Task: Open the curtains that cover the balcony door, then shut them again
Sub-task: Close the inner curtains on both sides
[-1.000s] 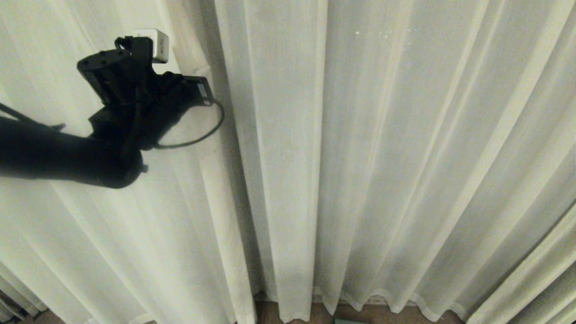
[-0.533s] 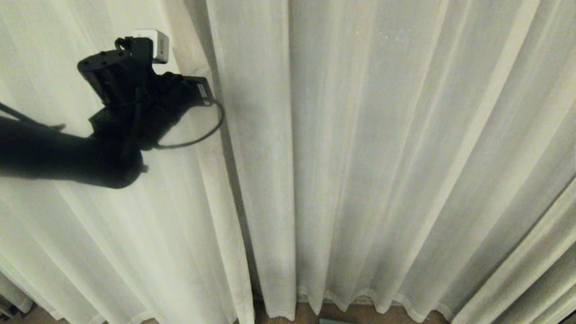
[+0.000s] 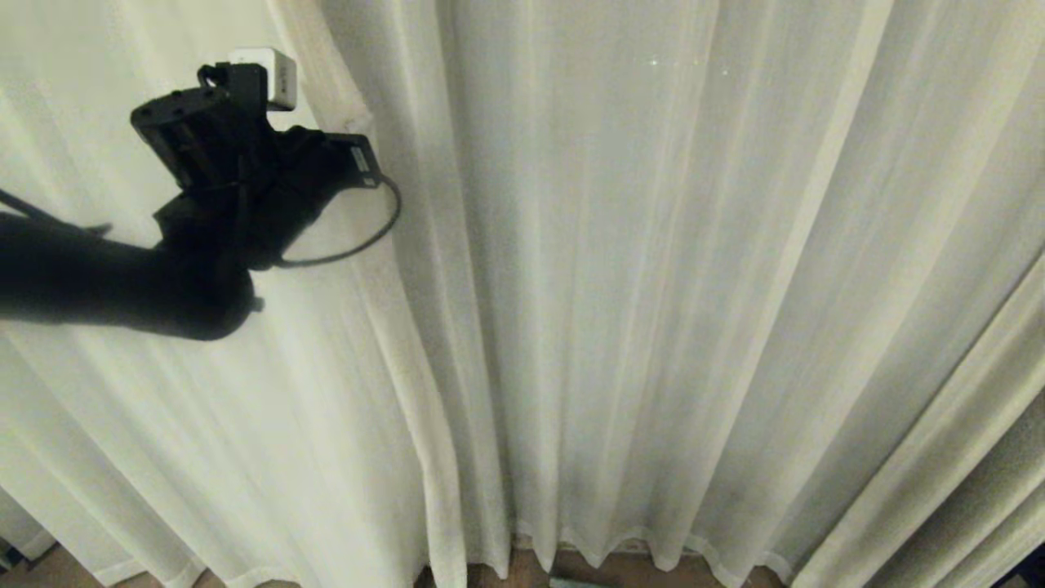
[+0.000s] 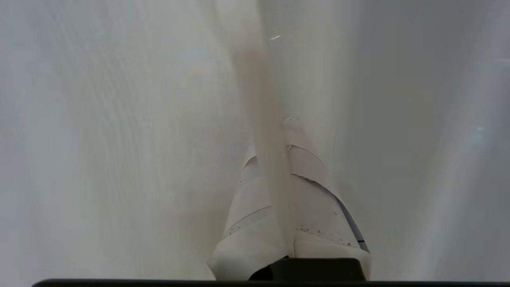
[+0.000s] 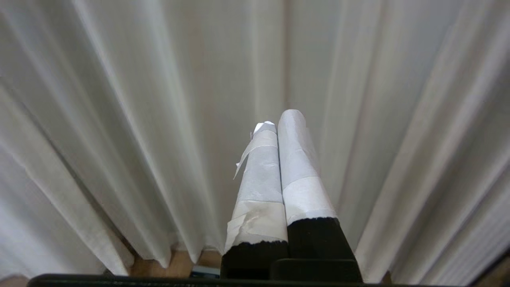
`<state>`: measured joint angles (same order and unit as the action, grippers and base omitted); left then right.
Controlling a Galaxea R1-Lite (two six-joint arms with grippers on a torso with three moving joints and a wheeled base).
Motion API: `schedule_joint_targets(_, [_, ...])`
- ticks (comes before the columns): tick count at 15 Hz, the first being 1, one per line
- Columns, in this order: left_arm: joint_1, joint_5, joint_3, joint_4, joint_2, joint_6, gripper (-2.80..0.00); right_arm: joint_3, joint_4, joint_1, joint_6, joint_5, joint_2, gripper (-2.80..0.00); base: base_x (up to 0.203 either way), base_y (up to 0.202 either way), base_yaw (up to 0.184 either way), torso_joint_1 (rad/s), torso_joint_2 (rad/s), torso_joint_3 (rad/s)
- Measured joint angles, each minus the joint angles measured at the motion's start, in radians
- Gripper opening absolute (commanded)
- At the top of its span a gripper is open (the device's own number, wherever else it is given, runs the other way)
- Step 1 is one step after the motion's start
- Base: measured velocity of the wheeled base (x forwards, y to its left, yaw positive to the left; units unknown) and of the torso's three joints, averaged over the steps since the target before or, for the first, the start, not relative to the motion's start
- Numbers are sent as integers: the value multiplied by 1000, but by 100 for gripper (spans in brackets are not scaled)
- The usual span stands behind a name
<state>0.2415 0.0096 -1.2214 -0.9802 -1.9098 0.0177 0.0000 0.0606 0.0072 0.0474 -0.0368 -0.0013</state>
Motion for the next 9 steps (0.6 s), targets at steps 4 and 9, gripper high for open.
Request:
schedule_joint_targets(4, [-4, 0, 2, 1, 4, 1, -280, 0, 0, -1, 0, 0, 0, -280, 0, 0, 0, 0, 0, 0])
schedule_joint_targets(9, [-9, 4, 4, -2, 9, 2, -280, 0, 0, -1, 0, 0, 0, -280, 0, 0, 0, 0, 0, 0])
